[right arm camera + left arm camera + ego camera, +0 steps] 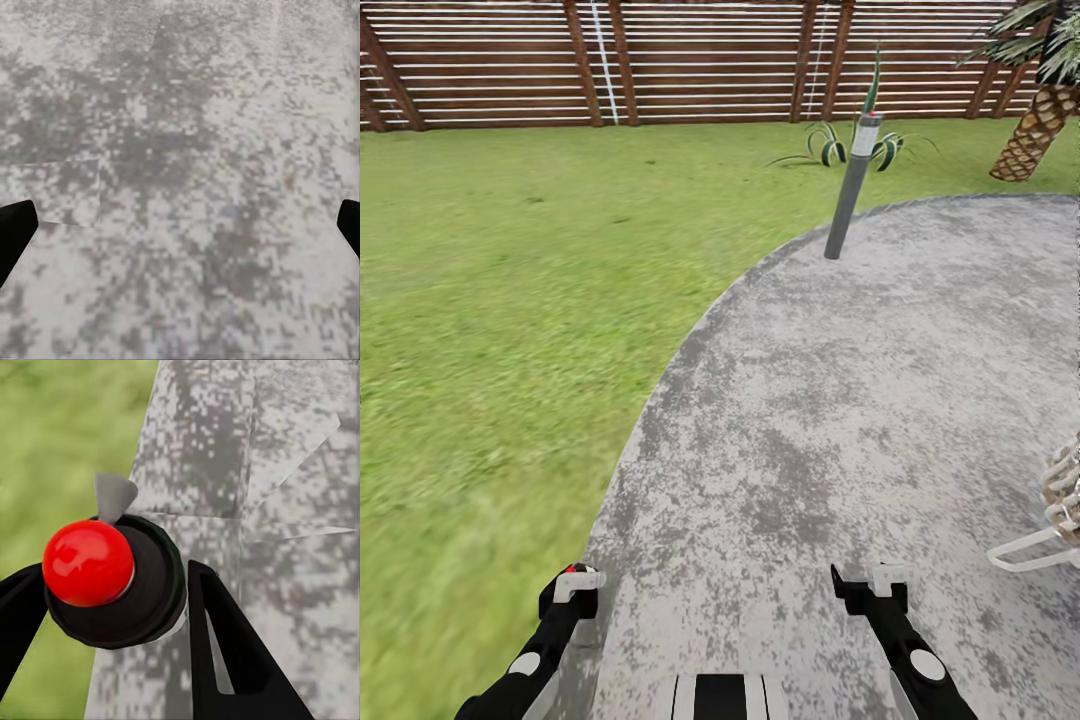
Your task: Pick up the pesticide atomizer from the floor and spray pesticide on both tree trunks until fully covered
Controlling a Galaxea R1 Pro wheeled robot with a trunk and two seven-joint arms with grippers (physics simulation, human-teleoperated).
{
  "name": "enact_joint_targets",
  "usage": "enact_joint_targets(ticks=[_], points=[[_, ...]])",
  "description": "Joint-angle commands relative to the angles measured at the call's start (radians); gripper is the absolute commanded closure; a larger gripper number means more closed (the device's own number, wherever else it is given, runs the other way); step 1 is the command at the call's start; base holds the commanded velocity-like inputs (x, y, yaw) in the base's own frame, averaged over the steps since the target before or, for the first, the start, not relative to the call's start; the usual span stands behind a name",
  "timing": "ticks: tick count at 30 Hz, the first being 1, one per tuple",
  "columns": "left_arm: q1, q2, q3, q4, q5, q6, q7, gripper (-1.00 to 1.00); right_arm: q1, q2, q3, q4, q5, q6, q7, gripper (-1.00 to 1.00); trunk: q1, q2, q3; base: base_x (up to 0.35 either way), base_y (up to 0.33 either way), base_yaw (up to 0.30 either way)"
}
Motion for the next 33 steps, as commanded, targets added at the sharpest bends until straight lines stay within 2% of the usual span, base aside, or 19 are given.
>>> enact_joint_targets(ticks=[1, 3, 5, 7, 12, 16, 21, 26, 33], points=[[0.0, 0.0, 0.0, 0.0, -0.001, 0.001, 0.0, 1.0, 0.0, 0.001, 0.0, 0.002, 0.0, -0.016, 0.0, -1.0, 0.0, 0.0, 0.004, 0.0, 0.0, 0.0], [0.0, 0.0, 0.0, 0.001, -0.001, 0.002, 0.0, 1.0, 0.0, 0.002, 0.001, 0.003, 0.001, -0.061, 0.0, -1.0, -0.001, 0.001, 0.012, 0.0, 0.0, 0.0], [0.006, 0.001, -0.001, 0.004, -0.002, 0.006, 0.0, 1.0, 0.008, 0.012, 0.002, 0.016, 0.002, -0.171, 0.001, -1.0, -0.002, 0.001, 0.022, 0.0, 0.0, -0.091], [0.016, 0.002, 0.0, 0.004, -0.002, 0.008, 0.001, 1.0, 0.012, 0.012, 0.002, 0.017, 0.004, -0.2, 0.001, -1.0, -0.003, 0.002, 0.032, 0.0, 0.0, -0.107], [0.055, 0.004, 0.001, 0.003, -0.003, 0.011, 0.002, 1.0, 0.036, 0.01, 0.001, 0.018, 0.007, -0.217, 0.002, -1.0, -0.005, 0.003, 0.059, 0.0, 0.0, -0.095], [0.088, 0.003, 0.002, 0.002, -0.002, 0.011, 0.004, 1.0, 0.115, 0.01, 0.001, 0.022, 0.006, -0.234, 0.001, -1.0, -0.007, 0.004, 0.081, 0.0, 0.0, -0.06], [0.123, 0.004, 0.003, 0.003, 0.0, 0.014, 0.007, 1.0, 0.168, 0.008, 0.001, 0.072, 0.006, -0.331, 0.003, -1.0, -0.009, 0.005, 0.108, 0.0, 0.0, -0.009], [0.161, 0.011, 0.011, 0.003, 0.004, 0.015, 0.011, 1.0, 0.184, 0.008, 0.001, 0.168, 0.006, -0.372, 0.003, -1.0, -0.012, 0.006, 0.135, 0.0, 0.0, 0.0], [0.17, 0.021, 0.011, 0.003, 0.007, 0.015, 0.011, 1.0, 0.186, 0.009, 0.002, 0.216, 0.007, -0.376, 0.006, -1.0, -0.015, 0.008, 0.173, 0.0, 0.0, 0.0]])
